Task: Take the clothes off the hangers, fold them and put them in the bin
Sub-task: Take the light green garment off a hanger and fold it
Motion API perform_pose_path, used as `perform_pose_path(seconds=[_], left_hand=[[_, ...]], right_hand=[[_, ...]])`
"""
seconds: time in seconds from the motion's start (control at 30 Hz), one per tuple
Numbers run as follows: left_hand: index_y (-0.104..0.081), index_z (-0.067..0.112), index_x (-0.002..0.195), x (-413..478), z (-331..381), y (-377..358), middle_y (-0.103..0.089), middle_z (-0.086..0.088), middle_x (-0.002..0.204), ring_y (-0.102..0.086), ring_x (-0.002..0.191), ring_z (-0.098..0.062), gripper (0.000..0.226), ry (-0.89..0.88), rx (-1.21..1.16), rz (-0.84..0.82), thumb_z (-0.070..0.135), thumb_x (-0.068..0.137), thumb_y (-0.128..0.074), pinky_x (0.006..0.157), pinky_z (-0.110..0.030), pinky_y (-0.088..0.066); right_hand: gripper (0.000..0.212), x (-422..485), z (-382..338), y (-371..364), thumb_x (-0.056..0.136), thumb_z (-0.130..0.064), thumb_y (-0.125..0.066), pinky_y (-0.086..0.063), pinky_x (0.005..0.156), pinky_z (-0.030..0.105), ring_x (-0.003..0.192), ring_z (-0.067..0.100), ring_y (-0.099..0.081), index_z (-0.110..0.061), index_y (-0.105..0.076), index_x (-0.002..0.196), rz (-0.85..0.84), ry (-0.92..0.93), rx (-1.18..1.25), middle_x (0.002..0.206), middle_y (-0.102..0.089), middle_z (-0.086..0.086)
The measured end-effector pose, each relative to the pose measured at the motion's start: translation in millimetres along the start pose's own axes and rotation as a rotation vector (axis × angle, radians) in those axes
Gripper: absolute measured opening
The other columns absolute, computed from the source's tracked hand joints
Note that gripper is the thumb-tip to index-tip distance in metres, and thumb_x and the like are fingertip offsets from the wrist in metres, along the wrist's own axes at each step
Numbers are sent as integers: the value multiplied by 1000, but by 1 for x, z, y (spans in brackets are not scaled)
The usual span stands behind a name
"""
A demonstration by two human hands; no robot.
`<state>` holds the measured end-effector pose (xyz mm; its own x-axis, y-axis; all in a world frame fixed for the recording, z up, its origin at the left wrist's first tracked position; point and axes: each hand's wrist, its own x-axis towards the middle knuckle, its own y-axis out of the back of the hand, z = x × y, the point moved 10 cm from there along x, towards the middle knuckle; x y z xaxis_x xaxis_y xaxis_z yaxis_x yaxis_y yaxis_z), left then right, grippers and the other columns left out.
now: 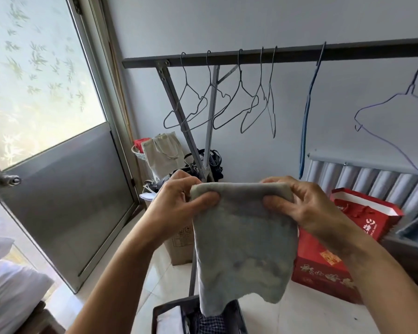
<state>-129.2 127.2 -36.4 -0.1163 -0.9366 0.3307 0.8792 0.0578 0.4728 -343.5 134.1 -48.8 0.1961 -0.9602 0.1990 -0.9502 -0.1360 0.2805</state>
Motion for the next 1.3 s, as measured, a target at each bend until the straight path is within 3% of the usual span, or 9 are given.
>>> perform_pose_path(seconds=[0.13, 0.4, 0.57, 0.73, 0.83, 0.93, 1.03, 1.13, 1.3], left_hand=[[-71, 1, 101, -3, -15, -22, -70, -16, 95, -64, 87, -23, 42, 188, -564, -34, 37, 81, -62, 82, -38, -54], [-77, 6, 91, -14, -39, -51, -74, -14, 97, -71, 87, -22, 53, 312, -811, -132, 55, 70, -74, 79, -33, -60], [-76, 6, 87, -26, -49, -68, -74, -18, 95, -72, 81, -23, 28, 331, -789, -173, 24, 68, -87, 69, -30, -59], [-70, 1, 86, -17, -39, -57, -73, -15, 82, -69, 67, -20, 24, 297, -814, -9, 20, 72, -71, 62, -30, -59], [-72, 8, 79, -14, -35, -54, -72, -14, 79, -68, 66, -22, 17, 267, -746, 11, 23, 71, -74, 62, -32, -58], [-70, 6, 93, -16, -29, -57, -73, -17, 89, -70, 75, -25, 26, 240, -766, -72, 8, 70, -83, 66, -34, -61], [-55, 5, 121, -15, -26, -53, -72, -19, 94, -71, 78, -25, 50, 215, -739, -61, -2, 76, -75, 65, -31, -60], [-37, 29, 137, -14, -26, -43, -72, -16, 81, -70, 73, -26, 69, 152, -740, 30, -9, 85, -63, 65, -33, -60], [-59, 20, 127, -14, -12, -38, -68, -3, 110, -66, 97, -13, 60, 1, -516, -48, -15, 79, -69, 81, -25, -56]], right_hand=[[28, 0, 7, -18, 82, -27, -60, -57, 63, 27, 76, 20, -67, -7, -67, 101, -84, -89, 438, 84, -69, 7], [40, 10, 19, -14, 84, -30, -59, -59, 63, 30, 74, 27, -69, 4, -65, 103, 23, -158, 517, 89, -69, 20], [42, 7, 35, -9, 92, -33, -53, -60, 61, 33, 73, 28, -72, 6, -67, 103, 11, -285, 631, 87, -72, 20], [71, -16, 43, -31, 65, -50, -81, -54, 88, 46, 115, 38, -61, -6, -68, 119, -174, -256, 999, 123, -64, 23], [64, -18, 57, -32, 57, -27, -90, -57, 81, 47, 102, 39, -67, -4, -69, 113, -100, -292, 799, 116, -65, 27], [32, -12, 56, -20, 76, -4, -68, -61, 67, 40, 79, 34, -72, 6, -67, 107, 53, -298, 687, 98, -71, 26], [14, -11, 46, -9, 85, -1, -61, -59, 57, 34, 70, 30, -73, 2, -71, 94, 101, -261, 638, 84, -73, 20], [16, -8, 43, 1, 88, -2, -61, -58, 54, 32, 68, 28, -73, -3, -74, 80, 139, -237, 581, 81, -73, 19], [16, -4, 39, -2, 91, -6, -60, -58, 54, 29, 67, 25, -73, -2, -72, 80, 103, -241, 593, 78, -74, 16]])
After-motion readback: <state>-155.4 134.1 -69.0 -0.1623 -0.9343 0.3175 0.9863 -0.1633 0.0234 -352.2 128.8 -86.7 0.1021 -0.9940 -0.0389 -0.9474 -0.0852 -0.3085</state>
